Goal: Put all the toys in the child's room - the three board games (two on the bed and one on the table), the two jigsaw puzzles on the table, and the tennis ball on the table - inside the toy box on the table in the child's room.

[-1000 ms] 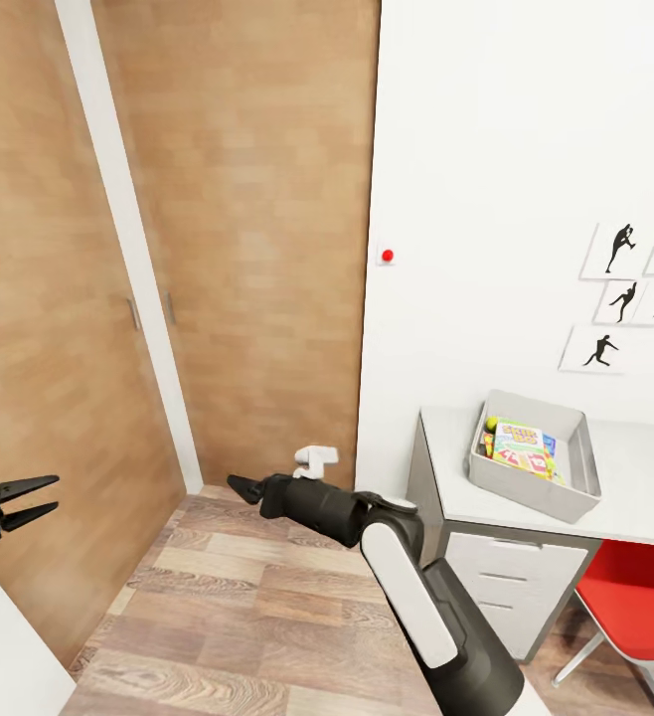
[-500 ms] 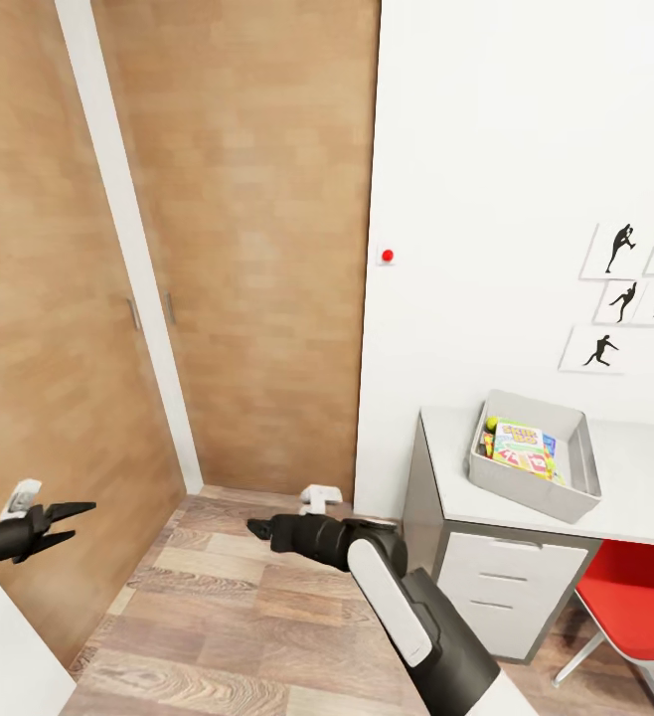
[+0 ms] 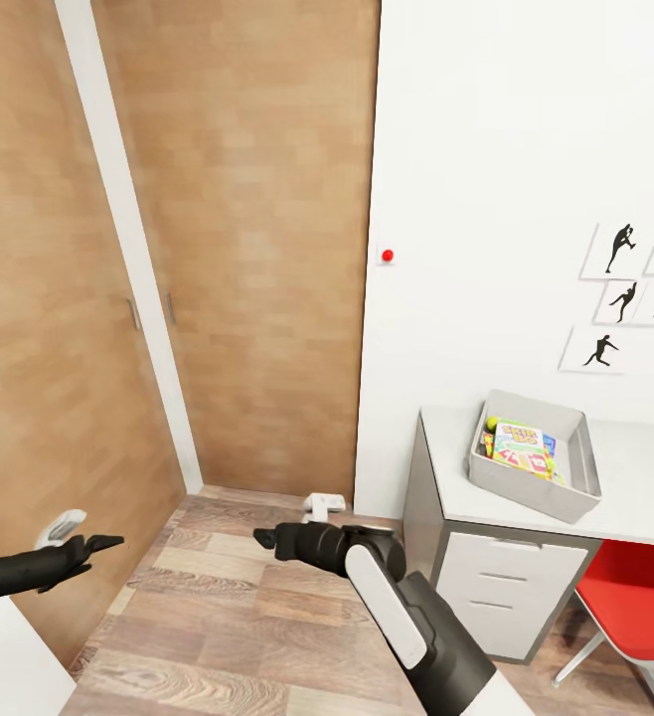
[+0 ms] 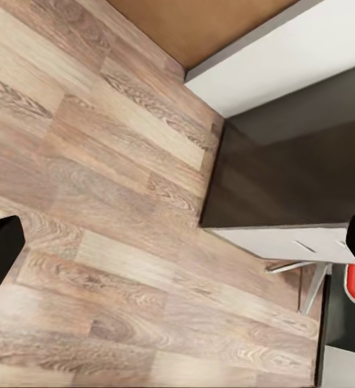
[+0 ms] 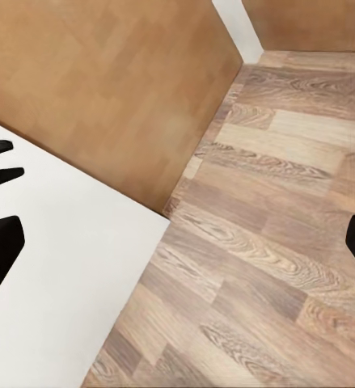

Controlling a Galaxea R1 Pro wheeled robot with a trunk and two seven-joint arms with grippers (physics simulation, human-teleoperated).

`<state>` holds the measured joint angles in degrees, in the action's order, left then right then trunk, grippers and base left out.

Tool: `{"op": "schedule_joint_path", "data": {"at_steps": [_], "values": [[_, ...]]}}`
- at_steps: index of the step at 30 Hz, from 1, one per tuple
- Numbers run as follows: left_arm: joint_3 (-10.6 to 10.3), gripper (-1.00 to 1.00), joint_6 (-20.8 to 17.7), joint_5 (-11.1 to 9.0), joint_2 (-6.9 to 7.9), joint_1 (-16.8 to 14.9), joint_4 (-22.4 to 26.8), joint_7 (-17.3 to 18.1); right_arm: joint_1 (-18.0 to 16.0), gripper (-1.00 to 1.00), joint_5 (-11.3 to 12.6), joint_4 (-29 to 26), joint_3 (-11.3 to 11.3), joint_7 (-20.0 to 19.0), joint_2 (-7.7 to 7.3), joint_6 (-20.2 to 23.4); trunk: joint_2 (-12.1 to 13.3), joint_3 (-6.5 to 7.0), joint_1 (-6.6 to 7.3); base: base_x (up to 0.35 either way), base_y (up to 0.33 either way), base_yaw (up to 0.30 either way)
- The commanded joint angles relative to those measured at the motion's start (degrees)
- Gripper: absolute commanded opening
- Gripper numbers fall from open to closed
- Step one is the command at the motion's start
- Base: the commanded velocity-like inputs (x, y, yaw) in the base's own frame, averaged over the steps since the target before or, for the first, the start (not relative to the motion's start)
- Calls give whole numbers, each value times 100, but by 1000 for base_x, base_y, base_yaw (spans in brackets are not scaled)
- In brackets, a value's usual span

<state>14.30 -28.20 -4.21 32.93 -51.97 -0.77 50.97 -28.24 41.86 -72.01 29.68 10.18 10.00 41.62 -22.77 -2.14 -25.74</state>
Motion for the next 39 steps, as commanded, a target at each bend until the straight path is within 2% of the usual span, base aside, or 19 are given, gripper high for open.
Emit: {"op": "schedule_joint_path", "data": {"at_steps": [1,5,7,8,13,16,23,29,34,37,39], "values": [[2,100,34,-49,-80,55,-9,-146,-5,100,-3,44,1,95,0,6,-15,-14,-4,0,0,0],[2,100,299,-52,-353,247,-11,-672,0,100,-186,393,-2,162,0,-19,-15,-14,-4,0,0,0],[2,100,408,-53,-437,307,-11,-880,-1,100,-222,532,1,170,0,-62,-15,-14,-4,0,0,0],[2,100,522,-53,-510,366,-11,-1090,0,100,-244,668,5,176,0,-136,-15,-14,-4,0,0,0],[2,100,852,-59,-727,528,-11,-1674,1,100,-268,1153,9,184,-3,-465,-15,-14,-4,0,0,0],[2,100,1119,-64,-954,659,-11,-2103,2,100,-283,1669,15,184,-12,-784,-15,-14,-4,0,0,0],[2,100,1502,-65,-1295,789,-11,-2794,2,100,-288,2233,27,172,-15,-1187,-15,-14,-4,0,0,0],[3,100,1593,-68,-1388,813,-11,-3033,2,100,-289,2339,28,188,-18,-1260,-15,-14,-4,0,0,0],[7,100,1710,-68,-1403,826,-11,-3054,2,100,-396,2475,17,194,-14,-1275,-15,-14,-4,0,0,0],[31,100,1711,-82,-1352,830,-4,-2887,1,100,-448,2514,8,194,-13,-1278,-15,-14,-4,0,0,0],[46,100,1676,-84,-1238,831,4,-2489,1,100,-458,2524,-8,189,-14,-1279,-15,-14,-4,0,0,0]]}}
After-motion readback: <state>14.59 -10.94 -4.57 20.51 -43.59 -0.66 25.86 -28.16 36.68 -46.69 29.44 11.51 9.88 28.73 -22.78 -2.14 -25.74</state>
